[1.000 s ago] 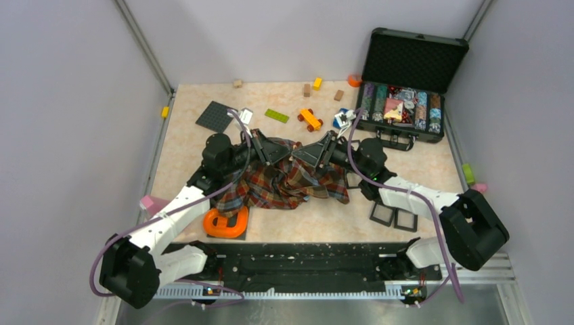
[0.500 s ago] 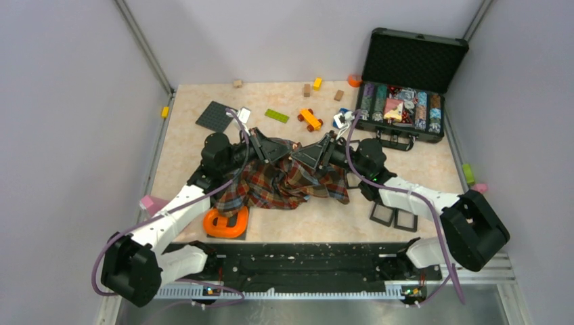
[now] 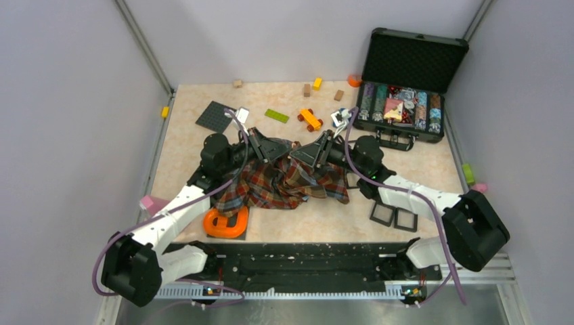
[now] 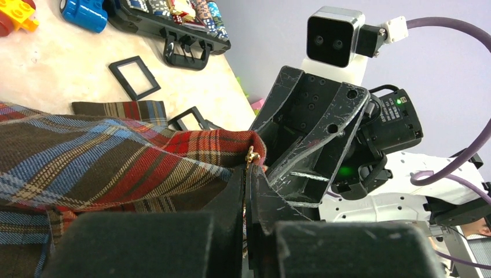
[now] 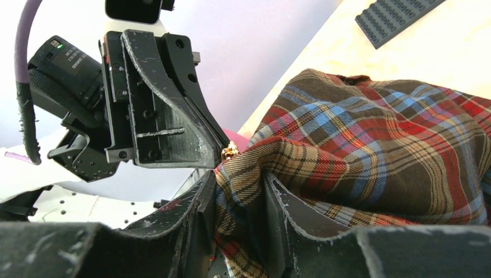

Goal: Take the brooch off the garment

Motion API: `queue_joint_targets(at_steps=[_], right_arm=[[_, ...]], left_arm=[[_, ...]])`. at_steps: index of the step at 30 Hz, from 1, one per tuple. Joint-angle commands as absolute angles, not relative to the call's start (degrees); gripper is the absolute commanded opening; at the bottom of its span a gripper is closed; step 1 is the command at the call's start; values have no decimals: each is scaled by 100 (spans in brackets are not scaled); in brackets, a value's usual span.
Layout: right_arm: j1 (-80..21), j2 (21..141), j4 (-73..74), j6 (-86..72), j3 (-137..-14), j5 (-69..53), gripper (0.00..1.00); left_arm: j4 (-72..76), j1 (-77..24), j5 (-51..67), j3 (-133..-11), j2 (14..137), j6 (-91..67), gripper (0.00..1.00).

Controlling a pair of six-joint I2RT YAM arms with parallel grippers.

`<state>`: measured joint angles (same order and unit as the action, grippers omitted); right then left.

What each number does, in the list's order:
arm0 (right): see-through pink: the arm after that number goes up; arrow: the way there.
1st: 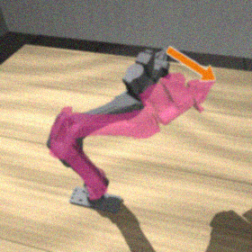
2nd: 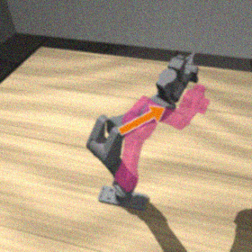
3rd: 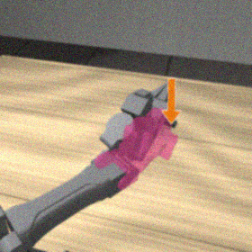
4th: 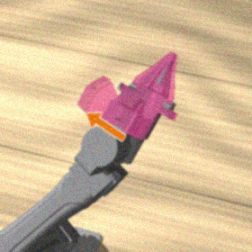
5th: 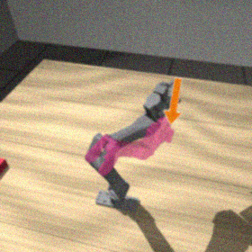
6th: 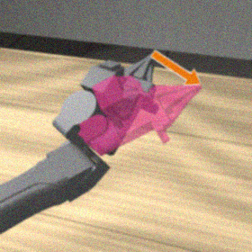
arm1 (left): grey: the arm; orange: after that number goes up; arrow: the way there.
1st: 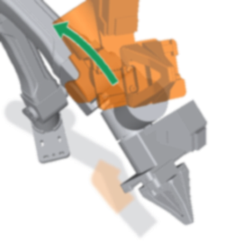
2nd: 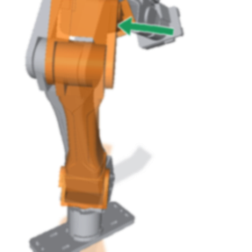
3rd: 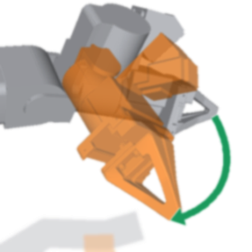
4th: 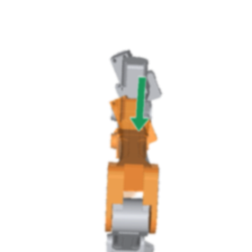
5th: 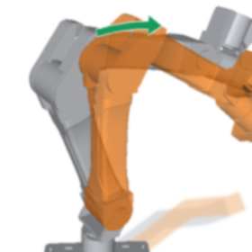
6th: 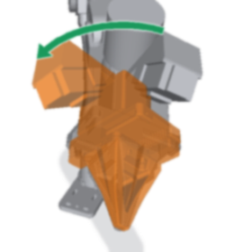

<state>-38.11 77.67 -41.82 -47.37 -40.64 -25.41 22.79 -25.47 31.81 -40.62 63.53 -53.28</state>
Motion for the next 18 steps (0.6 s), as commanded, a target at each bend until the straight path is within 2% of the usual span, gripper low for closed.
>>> queue_joint_targets(at_steps=[1, 6, 18], right_arm=[[-3919, 7779, -3788, -4638, -4352, -2178, 33], [-3937, 7763, -2975, -4348, -4605, -1976, 31], [-3937, 7472, -2072, -3893, -4597, -1557, 30]], left_arm=[[2962, -2617, 3528, -4083, 6272, -5557, 0], [2778, -2619, 3458, -4116, 6163, -5353, 0], [2418, -2620, 3378, -4225, 6026, -5114, 0]])
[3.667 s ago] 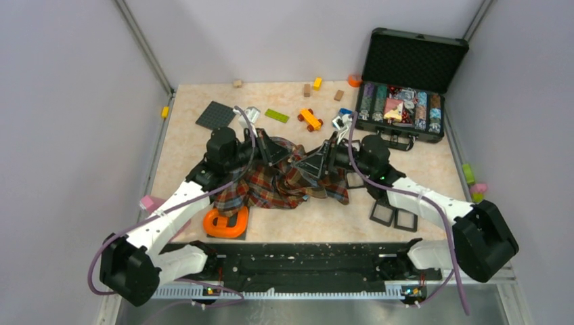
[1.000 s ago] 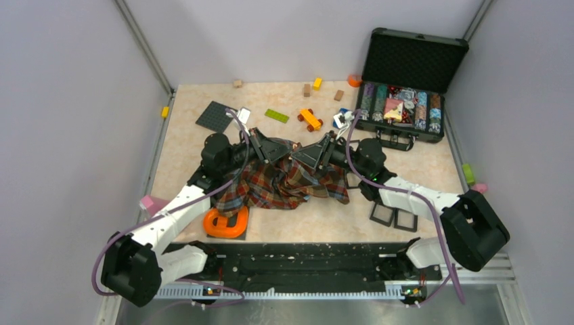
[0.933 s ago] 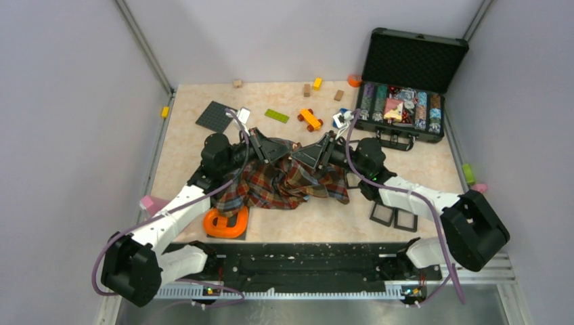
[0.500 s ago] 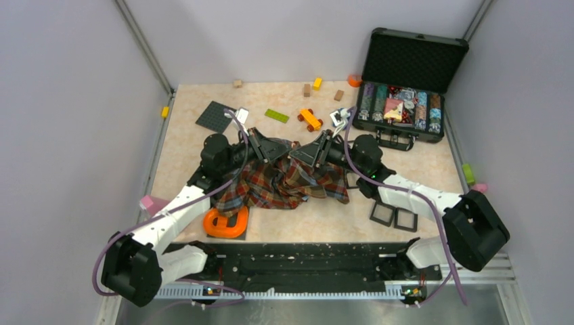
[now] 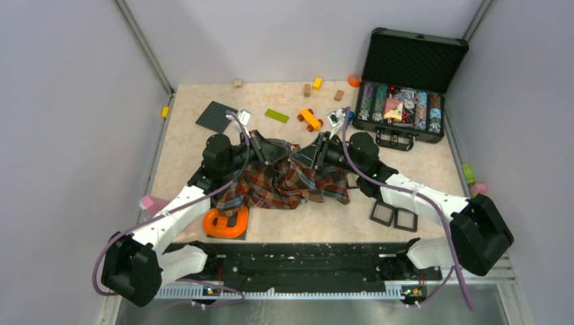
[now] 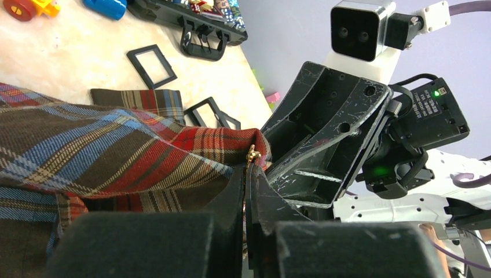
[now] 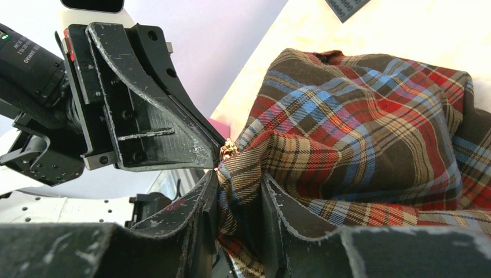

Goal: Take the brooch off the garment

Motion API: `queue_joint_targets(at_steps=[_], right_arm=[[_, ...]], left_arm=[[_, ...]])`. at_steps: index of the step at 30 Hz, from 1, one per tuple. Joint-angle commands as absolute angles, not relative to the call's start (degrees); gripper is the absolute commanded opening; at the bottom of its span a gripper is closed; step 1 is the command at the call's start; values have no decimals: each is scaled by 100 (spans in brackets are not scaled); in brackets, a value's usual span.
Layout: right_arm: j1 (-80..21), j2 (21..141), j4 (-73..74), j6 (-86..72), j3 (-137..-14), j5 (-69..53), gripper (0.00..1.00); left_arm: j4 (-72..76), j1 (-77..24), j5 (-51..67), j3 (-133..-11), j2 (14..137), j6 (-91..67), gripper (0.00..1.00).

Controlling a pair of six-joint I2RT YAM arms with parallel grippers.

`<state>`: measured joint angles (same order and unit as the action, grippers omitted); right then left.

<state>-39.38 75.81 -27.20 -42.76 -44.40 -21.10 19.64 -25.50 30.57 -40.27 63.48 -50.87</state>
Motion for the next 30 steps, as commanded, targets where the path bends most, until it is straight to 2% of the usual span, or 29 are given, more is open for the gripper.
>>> queue_joint_targets(at_steps=[1, 9, 17, 19, 23, 30], right_arm=[[-3937, 7474, -2106, -3896, -4598, -1588, 30], [-3953, 7761, -3254, -4472, -4452, -2073, 31], [-4032, 7845, -4508, -4945, -4118, -2044, 33], [-4034, 7827, -4723, -4942, -4041, -2064, 40], [-4034, 7740, -5144, -5099, -3864, -2213, 61], [-3898, 7378, -5105, -5310, -3705, -2412, 76]], left_arm=[[2417, -2619, 3408, -4228, 6033, -5145, 0], [3231, -2710, 3387, -3950, 6205, -5663, 0], [4211, -2768, 3249, -3531, 6318, -6306, 0], [4233, -2767, 3216, -3507, 6314, -6328, 0], [4189, -2769, 3202, -3491, 6332, -6251, 0], [3482, -2707, 2911, -3542, 6143, -5555, 0]])
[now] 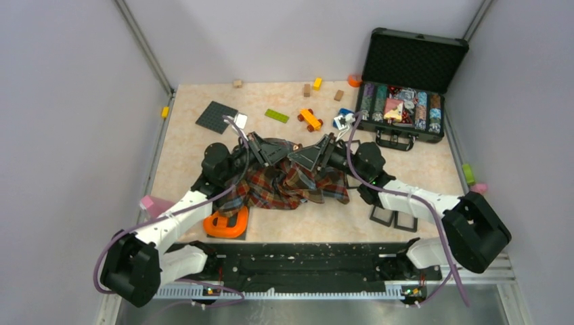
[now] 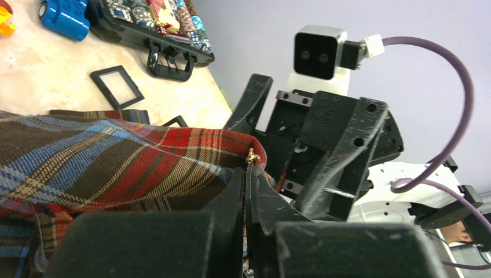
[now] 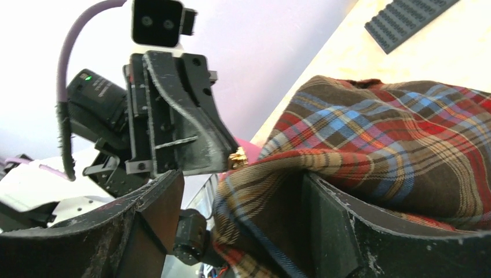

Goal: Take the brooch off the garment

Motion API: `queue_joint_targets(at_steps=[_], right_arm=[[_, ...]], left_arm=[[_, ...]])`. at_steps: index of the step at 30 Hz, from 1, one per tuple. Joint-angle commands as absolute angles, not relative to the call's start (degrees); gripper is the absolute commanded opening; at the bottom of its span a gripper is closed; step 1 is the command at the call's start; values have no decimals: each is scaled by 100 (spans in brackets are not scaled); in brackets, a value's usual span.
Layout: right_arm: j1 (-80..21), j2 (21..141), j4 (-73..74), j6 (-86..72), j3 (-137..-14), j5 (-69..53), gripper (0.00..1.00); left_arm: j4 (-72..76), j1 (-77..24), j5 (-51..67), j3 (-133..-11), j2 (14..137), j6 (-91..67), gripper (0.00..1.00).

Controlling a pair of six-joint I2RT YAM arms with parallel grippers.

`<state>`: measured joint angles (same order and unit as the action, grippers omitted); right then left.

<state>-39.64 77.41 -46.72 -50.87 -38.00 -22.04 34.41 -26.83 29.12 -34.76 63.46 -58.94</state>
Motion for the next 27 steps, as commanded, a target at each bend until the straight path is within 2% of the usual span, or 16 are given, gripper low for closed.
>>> queue_joint_targets(at_steps=[1, 5, 8, 12, 20, 23, 27], right_arm=[[-3824, 7373, -5219, -5449, -3656, -2512, 77], [-3552, 7448, -5926, -5959, -3453, -2927, 78], [-3450, 7397, -5724, -5866, -3384, -2981, 78], [-3438, 7255, -4440, -5168, -3566, -2874, 73], [-4016, 7181, -2850, -3713, -3938, -2321, 72], [-4060, 7222, -2846, -3666, -4016, -2215, 60], [-4061, 7297, -3003, -3742, -4059, -2363, 34]], left_arm=[[3526, -2699, 2914, -3505, 6158, -5536, 0], [3683, -2696, 2864, -3360, 6159, -5378, 0], [3434, -2698, 2806, -3444, 6033, -4984, 0], [3240, -2696, 2770, -3511, 5851, -4606, 0], [3550, -2698, 2878, -3533, 5775, -4458, 0], [3667, -2698, 2942, -3545, 5820, -4556, 0], [3778, -2698, 2939, -3512, 5795, -4597, 0]])
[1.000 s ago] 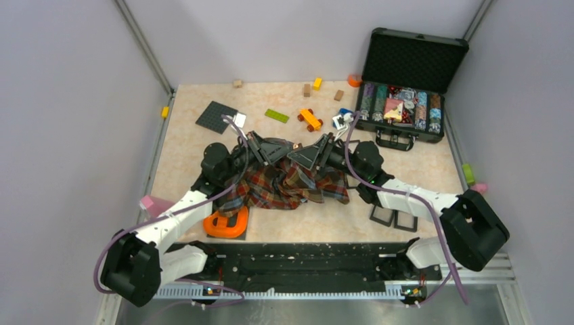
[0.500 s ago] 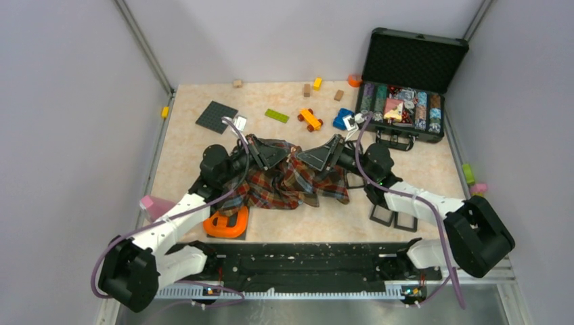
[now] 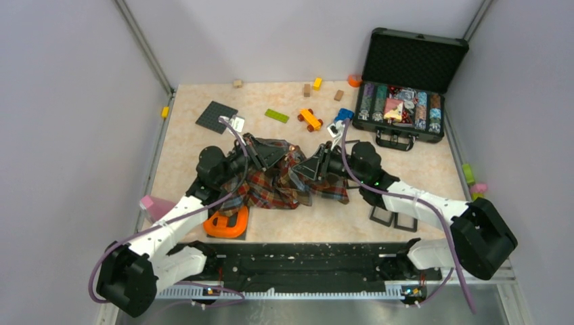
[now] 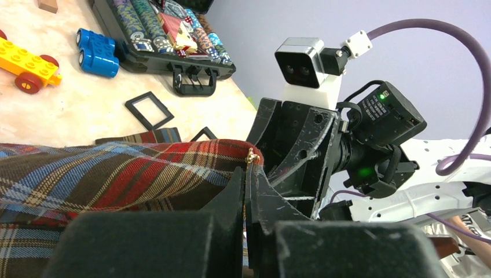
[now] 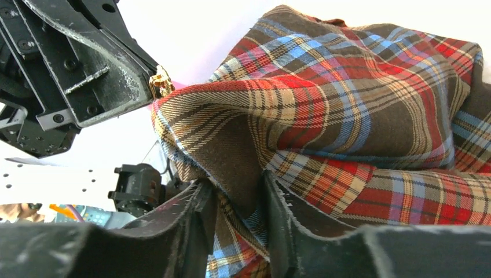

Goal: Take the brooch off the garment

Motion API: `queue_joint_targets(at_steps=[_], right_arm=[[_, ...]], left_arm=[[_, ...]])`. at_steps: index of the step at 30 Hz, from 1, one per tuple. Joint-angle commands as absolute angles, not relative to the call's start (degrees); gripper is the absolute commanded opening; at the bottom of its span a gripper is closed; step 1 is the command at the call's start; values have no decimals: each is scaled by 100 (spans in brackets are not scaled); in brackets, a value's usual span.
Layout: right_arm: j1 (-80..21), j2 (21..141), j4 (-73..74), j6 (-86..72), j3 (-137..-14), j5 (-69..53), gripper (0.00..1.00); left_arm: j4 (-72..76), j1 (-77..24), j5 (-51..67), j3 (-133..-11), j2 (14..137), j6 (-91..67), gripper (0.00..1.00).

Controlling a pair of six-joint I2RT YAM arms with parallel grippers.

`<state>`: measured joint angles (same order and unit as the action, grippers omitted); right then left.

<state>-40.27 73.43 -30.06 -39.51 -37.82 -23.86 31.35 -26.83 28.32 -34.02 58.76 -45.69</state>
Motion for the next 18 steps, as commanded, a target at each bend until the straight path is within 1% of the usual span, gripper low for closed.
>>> queue_joint_targets(at_steps=[1, 2, 4, 5, 11, 14, 18], right_arm=[[-4061, 7311, -2987, -3770, -4087, -2409, 26], [-4061, 7310, -2968, -3800, -4112, -2457, 14], [-4061, 7294, -2834, -3828, -4158, -2511, 3], [-4061, 7268, -2767, -3822, -4172, -2520, 0], [-4044, 6888, -2347, -3720, -4210, -2246, 0], [-3958, 6808, -1881, -3581, -4322, -2023, 0], [-3852, 6811, -1786, -3548, -4316, -1968, 0]], left_arm=[[3767, -2694, 2925, -3493, 5777, -4535, 0], [3751, -2705, 2880, -3472, 5753, -4457, 0], [3719, -2706, 2777, -3411, 5691, -4269, 0], [3707, -2711, 2694, -3366, 5649, -4145, 0], [3020, -2768, 2258, -3409, 5467, -3309, 0], [2920, -2769, 2259, -3437, 5423, -3305, 0], [2885, -2767, 2333, -3497, 5406, -3480, 0]])
